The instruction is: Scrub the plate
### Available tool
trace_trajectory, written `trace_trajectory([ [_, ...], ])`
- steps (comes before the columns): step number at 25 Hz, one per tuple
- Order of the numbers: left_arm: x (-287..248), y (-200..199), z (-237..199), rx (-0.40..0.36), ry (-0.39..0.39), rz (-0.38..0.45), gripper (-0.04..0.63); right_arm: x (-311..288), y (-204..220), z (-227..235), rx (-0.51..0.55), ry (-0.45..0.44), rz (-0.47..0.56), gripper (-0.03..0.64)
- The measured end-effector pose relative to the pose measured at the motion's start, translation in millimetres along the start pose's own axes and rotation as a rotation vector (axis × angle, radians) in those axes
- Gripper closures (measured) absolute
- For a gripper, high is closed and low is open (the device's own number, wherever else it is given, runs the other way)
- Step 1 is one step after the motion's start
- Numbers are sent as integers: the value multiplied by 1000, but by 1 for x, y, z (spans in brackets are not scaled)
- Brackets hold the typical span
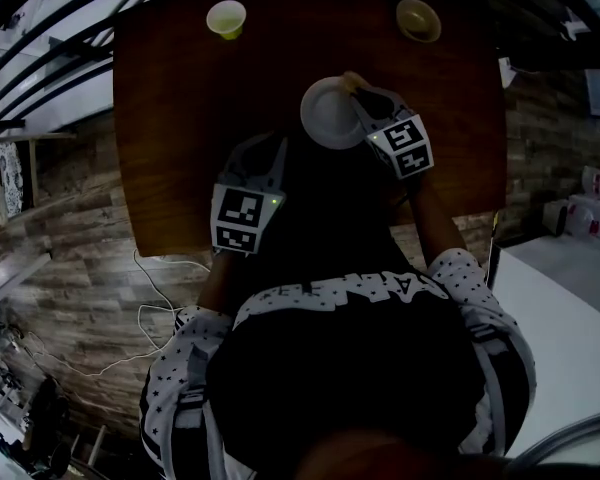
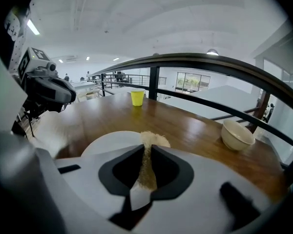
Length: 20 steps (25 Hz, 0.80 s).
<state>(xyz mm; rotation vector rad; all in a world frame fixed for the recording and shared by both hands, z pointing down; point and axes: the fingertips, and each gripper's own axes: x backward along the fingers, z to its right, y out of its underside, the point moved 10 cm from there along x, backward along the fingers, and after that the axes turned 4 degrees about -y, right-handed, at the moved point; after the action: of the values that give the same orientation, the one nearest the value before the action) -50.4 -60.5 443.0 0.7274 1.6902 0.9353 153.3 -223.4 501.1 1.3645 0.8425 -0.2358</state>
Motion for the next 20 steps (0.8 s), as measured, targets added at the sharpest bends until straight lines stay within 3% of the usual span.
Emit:
trace_trajectory([
  [20, -11, -1, 1, -11, 14, -8, 581, 2, 5, -6, 21, -42, -39, 566],
])
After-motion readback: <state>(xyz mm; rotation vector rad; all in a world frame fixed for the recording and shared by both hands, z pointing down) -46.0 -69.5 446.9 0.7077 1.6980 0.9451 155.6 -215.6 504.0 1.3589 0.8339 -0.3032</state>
